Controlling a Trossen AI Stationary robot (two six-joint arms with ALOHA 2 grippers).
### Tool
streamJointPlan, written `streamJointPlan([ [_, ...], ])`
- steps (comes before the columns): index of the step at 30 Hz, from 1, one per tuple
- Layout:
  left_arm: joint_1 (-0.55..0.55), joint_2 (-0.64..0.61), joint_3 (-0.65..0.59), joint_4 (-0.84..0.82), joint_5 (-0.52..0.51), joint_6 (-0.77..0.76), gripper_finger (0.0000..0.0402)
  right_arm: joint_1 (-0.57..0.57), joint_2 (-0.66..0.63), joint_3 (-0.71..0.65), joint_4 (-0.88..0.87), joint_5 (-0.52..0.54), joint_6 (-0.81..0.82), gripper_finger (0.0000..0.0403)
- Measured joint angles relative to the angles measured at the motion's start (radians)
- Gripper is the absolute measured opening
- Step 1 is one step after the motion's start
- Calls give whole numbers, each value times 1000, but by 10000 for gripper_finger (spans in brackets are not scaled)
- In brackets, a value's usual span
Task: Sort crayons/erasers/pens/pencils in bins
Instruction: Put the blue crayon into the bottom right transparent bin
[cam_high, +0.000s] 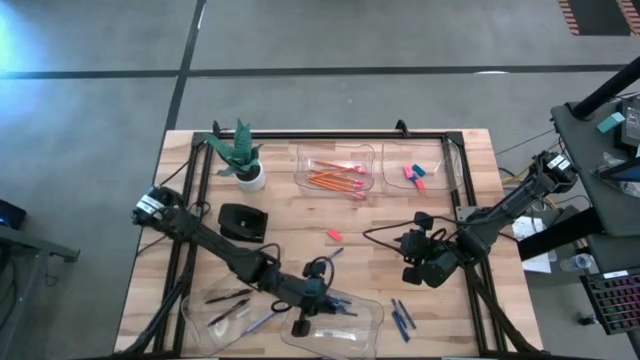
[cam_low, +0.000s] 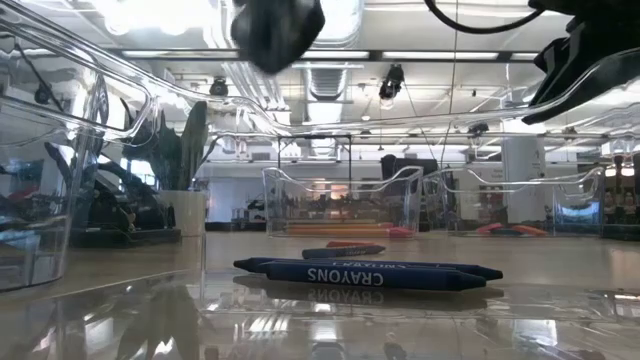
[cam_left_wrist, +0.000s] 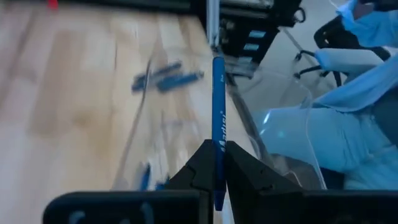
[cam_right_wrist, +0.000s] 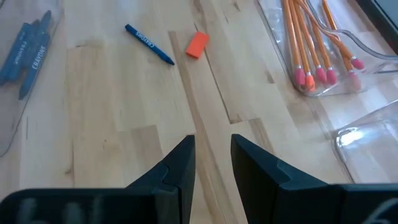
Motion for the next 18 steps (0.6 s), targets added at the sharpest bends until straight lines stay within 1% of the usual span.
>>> streamJointPlan([
  [5,-3,59,-3,-5,1,-164,6,0,0,0,11,6,0,95],
  [10,-4,99,-3,-3,43,-251,6,0,0,0,12,6,0,95],
  [14,-5,109,-4,-7,80,-283,6,0,0,0,12,6,0,95],
  [16,-5,110,-4,-13,75,-276,6,0,0,0,12,6,0,96],
  [18,-5,110,-3,-54,50,-253,6,0,0,0,13,9,-3,95],
])
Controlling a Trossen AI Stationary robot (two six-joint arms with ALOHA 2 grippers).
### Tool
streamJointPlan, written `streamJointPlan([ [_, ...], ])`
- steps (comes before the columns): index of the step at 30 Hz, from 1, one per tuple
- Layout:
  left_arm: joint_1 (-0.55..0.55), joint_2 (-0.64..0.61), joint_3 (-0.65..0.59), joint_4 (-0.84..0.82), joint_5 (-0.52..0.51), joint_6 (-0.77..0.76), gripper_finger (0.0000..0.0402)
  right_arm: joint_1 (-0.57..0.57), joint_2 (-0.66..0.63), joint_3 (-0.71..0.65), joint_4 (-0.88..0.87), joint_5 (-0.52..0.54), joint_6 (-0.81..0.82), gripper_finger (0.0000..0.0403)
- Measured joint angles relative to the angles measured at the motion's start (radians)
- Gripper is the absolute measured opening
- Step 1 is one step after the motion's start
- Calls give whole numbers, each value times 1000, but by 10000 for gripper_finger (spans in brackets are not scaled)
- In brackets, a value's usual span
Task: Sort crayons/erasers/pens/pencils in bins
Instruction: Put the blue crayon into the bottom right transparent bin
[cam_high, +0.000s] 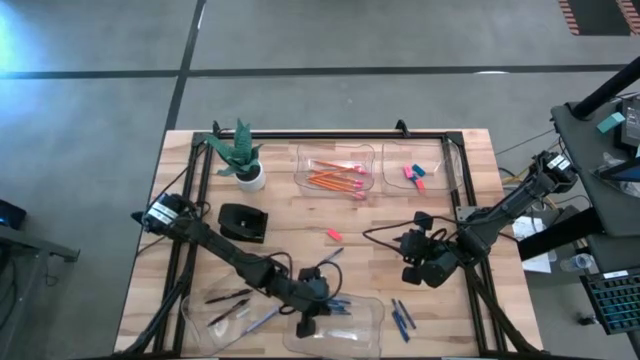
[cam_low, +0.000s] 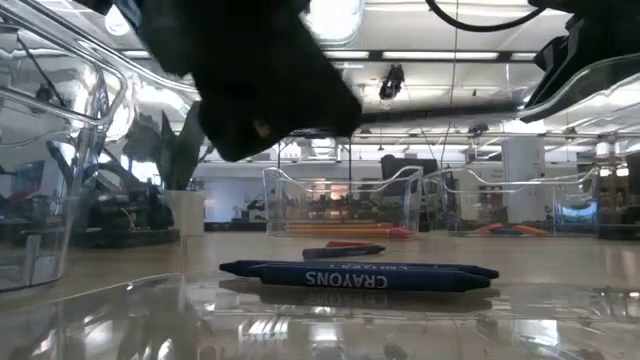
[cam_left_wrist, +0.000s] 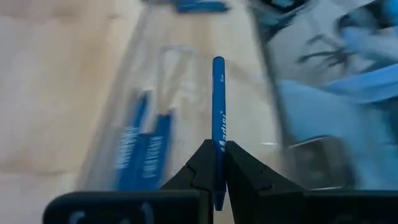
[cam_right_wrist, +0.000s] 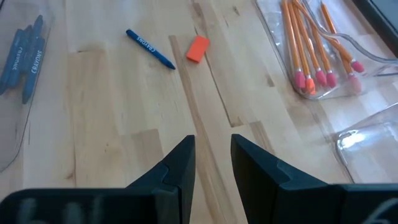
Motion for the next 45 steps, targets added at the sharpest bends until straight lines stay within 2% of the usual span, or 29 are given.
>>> streamJointPlan([
  [7,13,0,3,-132,-82,7,6,0,0,0,1,13,-4,95],
  [17,15,-5,32,-129,-83,98,11,0,0,0,1,13,-6,96],
  [22,14,-5,29,-130,-80,101,33,0,0,0,1,13,-8,96],
  [30,14,-8,33,-132,-80,110,38,0,0,0,1,13,-21,95],
  [35,17,-45,60,-130,-84,216,40,0,0,0,2,13,-33,95],
  [38,22,-63,91,-129,-129,337,40,0,0,0,2,13,-34,95],
  [41,36,-68,113,-123,-227,464,40,0,0,0,2,14,-41,96],
  [45,92,-68,104,-133,-304,480,40,0,0,-1,2,14,-43,96],
])
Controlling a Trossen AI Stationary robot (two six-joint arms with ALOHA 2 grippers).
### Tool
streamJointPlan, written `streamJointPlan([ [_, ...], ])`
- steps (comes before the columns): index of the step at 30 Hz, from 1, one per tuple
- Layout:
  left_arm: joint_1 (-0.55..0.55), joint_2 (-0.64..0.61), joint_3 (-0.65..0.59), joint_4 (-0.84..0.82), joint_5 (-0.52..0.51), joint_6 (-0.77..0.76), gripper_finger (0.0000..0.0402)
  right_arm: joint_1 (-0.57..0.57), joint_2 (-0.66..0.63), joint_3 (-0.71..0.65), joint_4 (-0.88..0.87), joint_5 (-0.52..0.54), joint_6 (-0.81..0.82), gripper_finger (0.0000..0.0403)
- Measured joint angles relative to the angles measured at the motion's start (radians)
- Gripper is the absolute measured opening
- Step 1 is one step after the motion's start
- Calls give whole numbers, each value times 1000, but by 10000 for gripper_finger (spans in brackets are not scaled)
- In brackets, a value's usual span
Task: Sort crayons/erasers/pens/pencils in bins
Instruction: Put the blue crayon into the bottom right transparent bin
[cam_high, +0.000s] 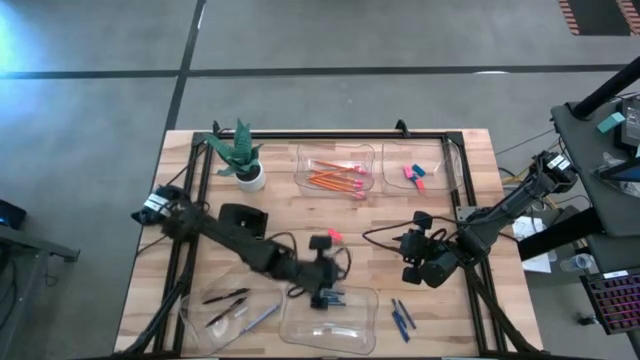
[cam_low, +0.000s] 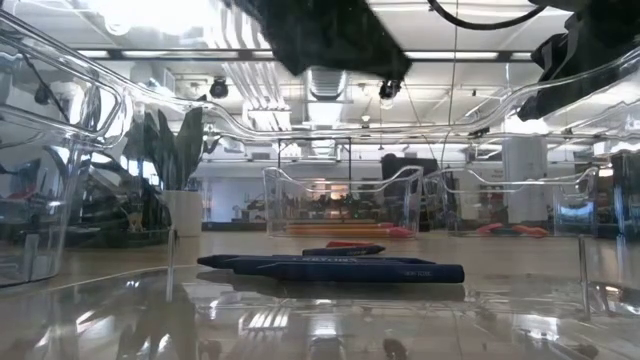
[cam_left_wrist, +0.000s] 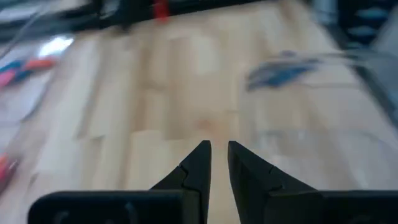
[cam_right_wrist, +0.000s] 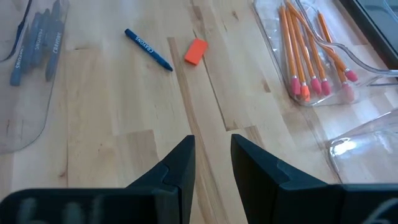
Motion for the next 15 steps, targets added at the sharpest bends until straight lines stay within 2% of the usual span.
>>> streamJointPlan([
  [3,77,0,-12,-13,-8,-139,41,0,0,0,0,0,0,96],
  [5,128,0,-13,-62,26,-210,41,0,0,0,0,0,0,96],
  [10,203,33,-26,-106,230,-274,41,0,0,0,-2,-2,0,95],
  [15,209,51,-32,-147,262,-274,41,0,0,0,0,-6,0,95],
])
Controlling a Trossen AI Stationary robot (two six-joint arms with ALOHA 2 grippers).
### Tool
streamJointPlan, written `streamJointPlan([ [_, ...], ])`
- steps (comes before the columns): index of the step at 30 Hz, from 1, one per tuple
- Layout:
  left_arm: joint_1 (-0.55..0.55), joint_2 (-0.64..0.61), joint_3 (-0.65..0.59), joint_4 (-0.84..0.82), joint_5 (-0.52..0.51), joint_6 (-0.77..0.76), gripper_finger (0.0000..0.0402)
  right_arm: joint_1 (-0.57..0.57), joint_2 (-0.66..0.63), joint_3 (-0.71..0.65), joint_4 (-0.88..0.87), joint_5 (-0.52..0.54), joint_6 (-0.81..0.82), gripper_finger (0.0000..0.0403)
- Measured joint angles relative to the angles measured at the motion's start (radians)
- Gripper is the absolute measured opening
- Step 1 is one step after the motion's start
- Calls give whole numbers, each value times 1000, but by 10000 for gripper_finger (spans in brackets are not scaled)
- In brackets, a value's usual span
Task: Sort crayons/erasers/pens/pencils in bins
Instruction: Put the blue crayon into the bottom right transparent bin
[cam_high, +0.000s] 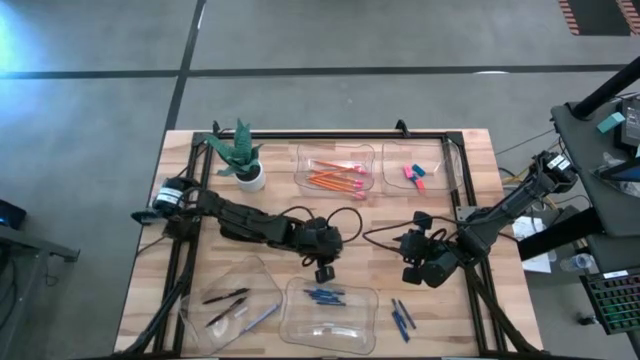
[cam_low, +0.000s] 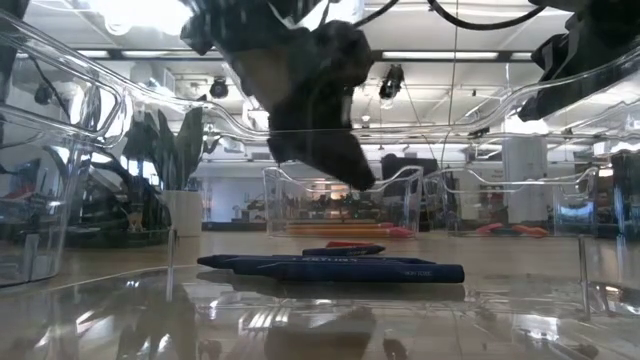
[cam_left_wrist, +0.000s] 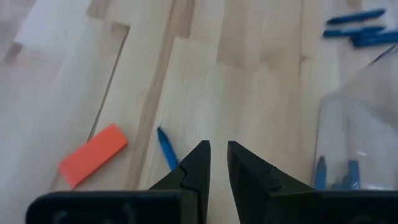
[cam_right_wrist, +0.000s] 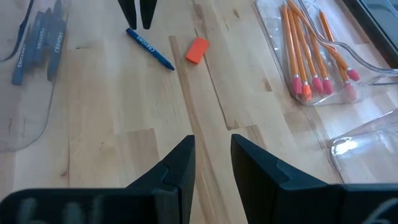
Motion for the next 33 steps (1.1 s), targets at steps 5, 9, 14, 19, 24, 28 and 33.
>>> streamJointPlan([
  [5,0,0,-5,-43,0,9,41,0,0,0,0,-2,0,96],
  [9,0,0,-7,-41,3,9,41,0,0,0,0,-3,0,96],
  [14,0,0,-13,-41,-11,-47,41,0,0,0,0,-3,0,95],
  [19,7,0,-13,-38,-16,-186,41,0,0,0,0,-3,0,95],
  [24,12,0,-15,-38,-15,-314,41,0,0,0,1,-3,0,96],
  [28,12,0,-19,-43,-11,-333,41,0,0,0,1,-3,0,96],
  [33,15,21,-32,-48,-8,-343,42,0,0,0,1,-3,1,96],
])
